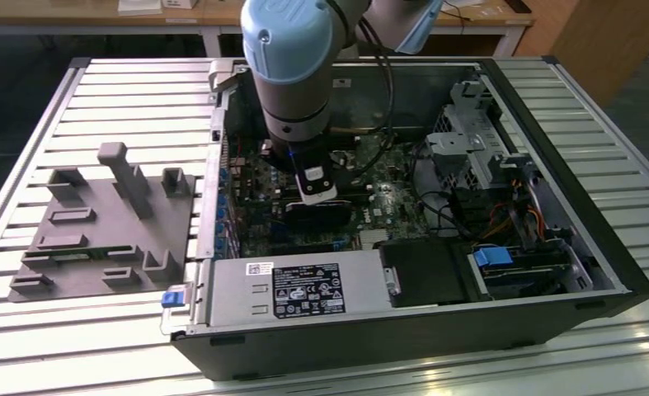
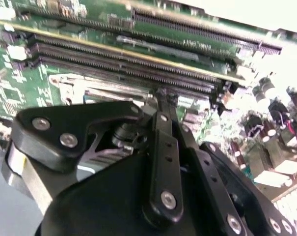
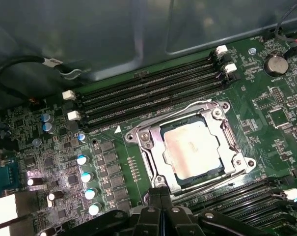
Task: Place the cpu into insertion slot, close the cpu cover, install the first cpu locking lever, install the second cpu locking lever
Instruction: 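Install the second cpu locking lever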
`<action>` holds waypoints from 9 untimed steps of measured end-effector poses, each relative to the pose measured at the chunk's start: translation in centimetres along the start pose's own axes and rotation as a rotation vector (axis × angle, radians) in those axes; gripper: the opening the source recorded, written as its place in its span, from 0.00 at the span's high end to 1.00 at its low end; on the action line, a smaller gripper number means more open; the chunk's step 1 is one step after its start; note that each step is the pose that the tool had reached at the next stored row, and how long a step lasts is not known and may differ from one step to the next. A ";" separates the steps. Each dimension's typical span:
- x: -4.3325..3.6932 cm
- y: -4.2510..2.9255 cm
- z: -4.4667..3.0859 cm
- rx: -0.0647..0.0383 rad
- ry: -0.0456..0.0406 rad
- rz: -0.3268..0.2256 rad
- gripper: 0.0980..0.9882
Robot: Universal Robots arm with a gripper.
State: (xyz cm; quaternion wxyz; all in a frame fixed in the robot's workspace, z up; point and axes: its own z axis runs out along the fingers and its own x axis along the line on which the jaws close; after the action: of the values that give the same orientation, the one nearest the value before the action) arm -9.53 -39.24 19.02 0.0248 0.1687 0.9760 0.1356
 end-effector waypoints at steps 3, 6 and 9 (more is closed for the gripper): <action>0.00 0.11 -0.33 -0.001 -0.0002 0.000 1.00; 0.00 0.46 -1.62 0.000 -0.0001 0.000 1.00; -0.01 0.82 -2.88 0.000 -0.0002 0.000 1.00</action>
State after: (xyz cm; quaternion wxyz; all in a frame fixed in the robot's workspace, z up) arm -9.54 -39.24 22.01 0.0249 0.1687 0.9760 0.1357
